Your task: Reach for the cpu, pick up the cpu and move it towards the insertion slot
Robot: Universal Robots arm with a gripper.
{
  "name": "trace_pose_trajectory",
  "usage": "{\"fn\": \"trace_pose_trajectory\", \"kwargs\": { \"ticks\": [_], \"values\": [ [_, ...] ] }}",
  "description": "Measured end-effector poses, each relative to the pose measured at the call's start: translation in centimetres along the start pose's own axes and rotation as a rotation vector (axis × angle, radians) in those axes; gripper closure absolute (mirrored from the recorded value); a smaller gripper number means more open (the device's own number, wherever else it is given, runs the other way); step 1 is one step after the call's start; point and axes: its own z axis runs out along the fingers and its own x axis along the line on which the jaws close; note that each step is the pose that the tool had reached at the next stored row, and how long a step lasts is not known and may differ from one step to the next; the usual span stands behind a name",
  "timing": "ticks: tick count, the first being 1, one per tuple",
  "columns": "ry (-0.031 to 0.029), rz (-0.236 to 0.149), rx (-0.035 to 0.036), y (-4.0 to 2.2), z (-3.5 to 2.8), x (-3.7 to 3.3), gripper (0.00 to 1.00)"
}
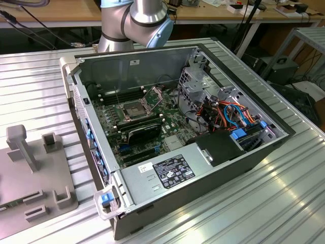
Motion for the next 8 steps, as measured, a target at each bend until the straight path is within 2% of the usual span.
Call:
{"fn": "trace_pose_trajectory", "kwargs": {
  "ticks": [5,8],
  "values": [
    [0.0000,0.000,0.0000,-0.01,0.35,-0.01,0.34],
    [0.0001,-0.001,0.0001,-0.03,0.86,-0.03,0.34]
  ]
}}
